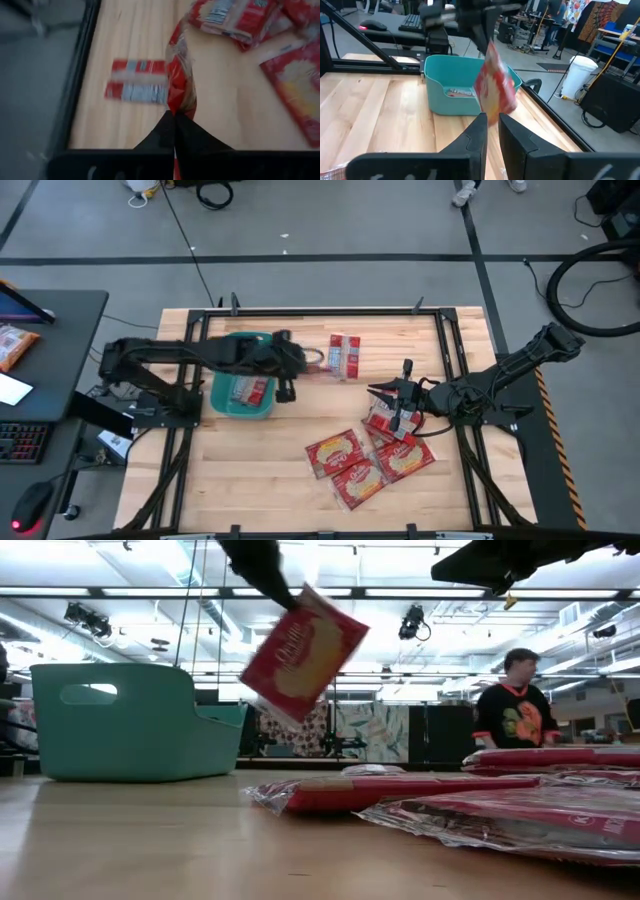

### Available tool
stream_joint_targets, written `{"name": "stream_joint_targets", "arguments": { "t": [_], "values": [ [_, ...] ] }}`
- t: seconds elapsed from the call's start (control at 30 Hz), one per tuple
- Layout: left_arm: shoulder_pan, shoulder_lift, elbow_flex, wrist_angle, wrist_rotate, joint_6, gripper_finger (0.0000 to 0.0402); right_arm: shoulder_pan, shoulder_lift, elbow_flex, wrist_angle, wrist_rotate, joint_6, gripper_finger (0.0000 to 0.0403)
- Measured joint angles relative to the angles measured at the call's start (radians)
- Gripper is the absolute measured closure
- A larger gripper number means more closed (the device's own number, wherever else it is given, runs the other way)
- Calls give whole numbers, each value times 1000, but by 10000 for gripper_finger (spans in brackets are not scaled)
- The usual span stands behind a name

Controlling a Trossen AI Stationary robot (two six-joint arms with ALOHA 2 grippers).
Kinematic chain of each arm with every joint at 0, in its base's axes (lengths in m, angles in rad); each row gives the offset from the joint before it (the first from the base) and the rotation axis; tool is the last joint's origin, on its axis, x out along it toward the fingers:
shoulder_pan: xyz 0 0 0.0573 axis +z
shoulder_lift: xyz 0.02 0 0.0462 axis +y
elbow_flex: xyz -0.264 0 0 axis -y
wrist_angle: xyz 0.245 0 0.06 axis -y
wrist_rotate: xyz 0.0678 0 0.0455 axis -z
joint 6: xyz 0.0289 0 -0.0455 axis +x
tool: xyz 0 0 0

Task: Sort popcorn bags into baskets
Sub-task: Put the red popcorn bag into the green bin

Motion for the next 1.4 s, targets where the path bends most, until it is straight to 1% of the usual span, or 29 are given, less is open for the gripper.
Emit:
{"name": "stream_joint_targets", "arguments": {
  "t": [0.13,0.4,0.6,0.83,0.97,1.07,1.27,1.4],
  "values": [
    [19,-76,0,-114,37,-152,401,0,0,0,0,0,0,350],
    [-1,-212,1,-318,43,-354,400,0,0,0,0,0,6,350],
    [-8,-250,-3,-508,43,-493,399,0,0,0,10,0,7,350],
    [-3,-260,-101,-491,120,-551,399,0,0,0,16,0,17,350],
    [21,-262,-162,-458,135,-551,398,0,0,0,16,0,18,350],
    [54,-262,-206,-404,152,-540,398,0,0,0,16,0,18,350],
    [156,-262,-323,-289,243,-506,398,0,0,0,15,0,21,350],
    [222,-262,-371,-248,285,-476,398,0,0,0,15,-2,21,350]
  ]
}}
